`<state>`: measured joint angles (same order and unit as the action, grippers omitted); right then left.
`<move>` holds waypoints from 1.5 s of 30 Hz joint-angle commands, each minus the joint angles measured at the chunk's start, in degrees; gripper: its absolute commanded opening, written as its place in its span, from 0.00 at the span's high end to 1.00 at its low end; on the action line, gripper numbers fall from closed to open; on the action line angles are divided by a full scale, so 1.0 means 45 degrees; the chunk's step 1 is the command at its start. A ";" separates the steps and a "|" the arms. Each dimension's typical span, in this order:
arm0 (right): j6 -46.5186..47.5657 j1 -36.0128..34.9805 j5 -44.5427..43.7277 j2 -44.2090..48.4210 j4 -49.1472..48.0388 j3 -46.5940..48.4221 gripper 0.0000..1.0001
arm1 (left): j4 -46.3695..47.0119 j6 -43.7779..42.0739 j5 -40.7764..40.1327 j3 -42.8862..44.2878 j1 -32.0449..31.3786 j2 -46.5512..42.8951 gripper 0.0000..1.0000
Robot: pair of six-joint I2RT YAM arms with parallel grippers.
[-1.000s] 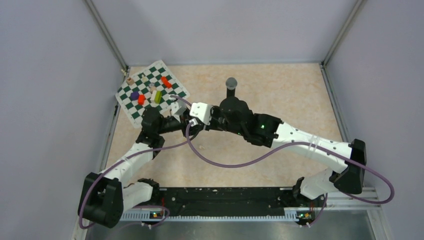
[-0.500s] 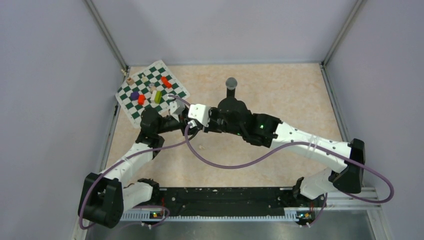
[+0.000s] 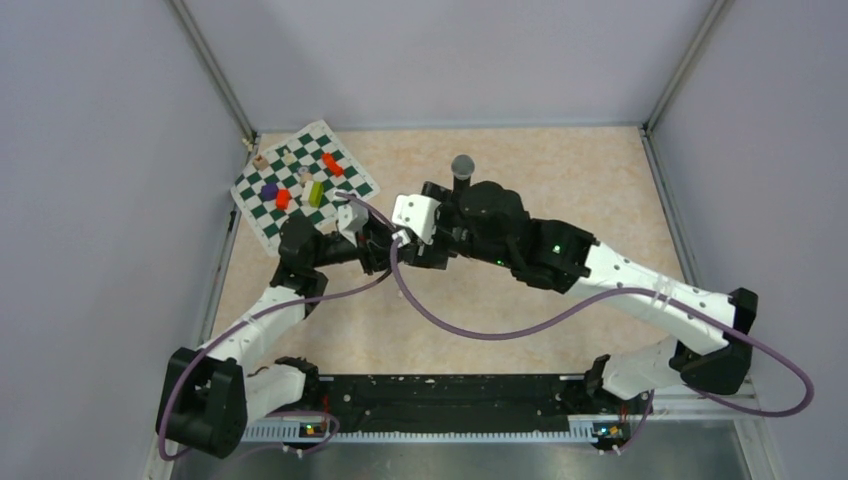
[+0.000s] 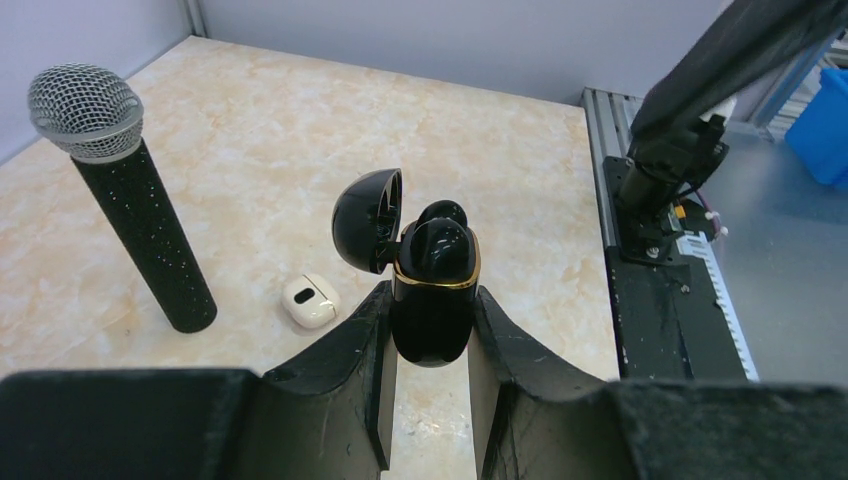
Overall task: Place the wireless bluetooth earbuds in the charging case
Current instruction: Place the earbud in the charging case, then close the charging case.
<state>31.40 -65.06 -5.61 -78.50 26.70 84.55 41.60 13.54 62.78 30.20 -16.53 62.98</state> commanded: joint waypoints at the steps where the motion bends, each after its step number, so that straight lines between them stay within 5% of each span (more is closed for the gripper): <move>1: 0.0174 0.0538 -0.0051 0.1474 -0.0199 0.0297 0.21 | -0.0170 -0.0781 0.1239 0.0322 0.0063 -0.0539 1.00; 6: 0.0057 0.2113 0.0616 0.2962 -0.2087 -0.2079 0.03 | -0.0935 -0.1241 0.2584 0.0543 0.0062 -0.0702 1.00; 9: -0.0168 0.2820 0.0855 0.3854 -0.3699 -0.3948 0.01 | -0.2572 -0.2374 0.3628 0.0926 0.0056 -0.0814 1.00; 17: -0.1055 0.3847 0.2346 0.4652 -0.5815 -0.6640 0.01 | -1.1278 -1.0540 0.5608 0.2339 0.0062 -0.0985 1.00; 45: -0.2992 0.3762 0.6825 0.3316 -0.7013 -0.7774 0.01 | -1.1418 -1.2129 0.5424 0.1571 0.0044 -0.0762 1.00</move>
<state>18.17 -48.10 21.39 -63.88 -2.48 49.41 -10.41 -39.53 86.06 37.69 -16.53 59.68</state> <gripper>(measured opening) 0.988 0.325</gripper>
